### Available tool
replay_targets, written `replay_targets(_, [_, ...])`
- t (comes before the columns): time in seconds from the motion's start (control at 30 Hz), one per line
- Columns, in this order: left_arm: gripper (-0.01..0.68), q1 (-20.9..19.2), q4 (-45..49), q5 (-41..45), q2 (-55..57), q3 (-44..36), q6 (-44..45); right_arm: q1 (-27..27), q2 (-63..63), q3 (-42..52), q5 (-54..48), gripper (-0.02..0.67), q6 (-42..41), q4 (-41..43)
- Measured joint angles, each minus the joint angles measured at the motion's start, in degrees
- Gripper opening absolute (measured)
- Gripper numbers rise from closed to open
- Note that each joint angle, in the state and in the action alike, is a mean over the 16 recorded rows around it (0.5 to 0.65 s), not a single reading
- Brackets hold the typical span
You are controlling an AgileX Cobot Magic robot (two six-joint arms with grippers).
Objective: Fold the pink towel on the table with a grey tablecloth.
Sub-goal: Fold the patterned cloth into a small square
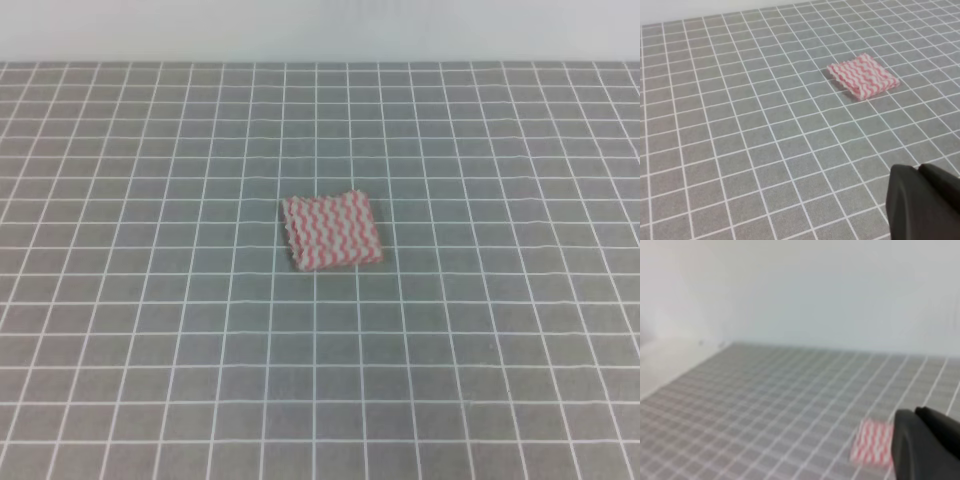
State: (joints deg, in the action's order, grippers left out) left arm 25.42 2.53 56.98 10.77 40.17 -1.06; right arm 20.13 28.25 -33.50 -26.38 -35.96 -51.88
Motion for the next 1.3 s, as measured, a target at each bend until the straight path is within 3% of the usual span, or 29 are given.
replay_targets(0.43, [0.000,0.0,0.1,0.1,0.0,0.0,0.0,0.0,0.0,1.7,-0.9,-0.016,-6.5,5.8])
replay_targets(0.8, [0.000,0.0,0.3,0.1,-0.1,0.0,0.0,-0.4,-2.6,6.9,12.1,-0.016,-10.7,7.6])
replay_targets(1.07, [0.000,0.0,0.5,0.1,-0.1,0.0,0.0,-4.9,-8.7,16.6,22.4,-0.016,-10.6,7.3])
replay_targets(1.3, [0.000,0.0,0.5,0.1,0.0,0.0,0.0,-10.7,-13.6,23.4,25.4,-0.016,-10.6,6.8])
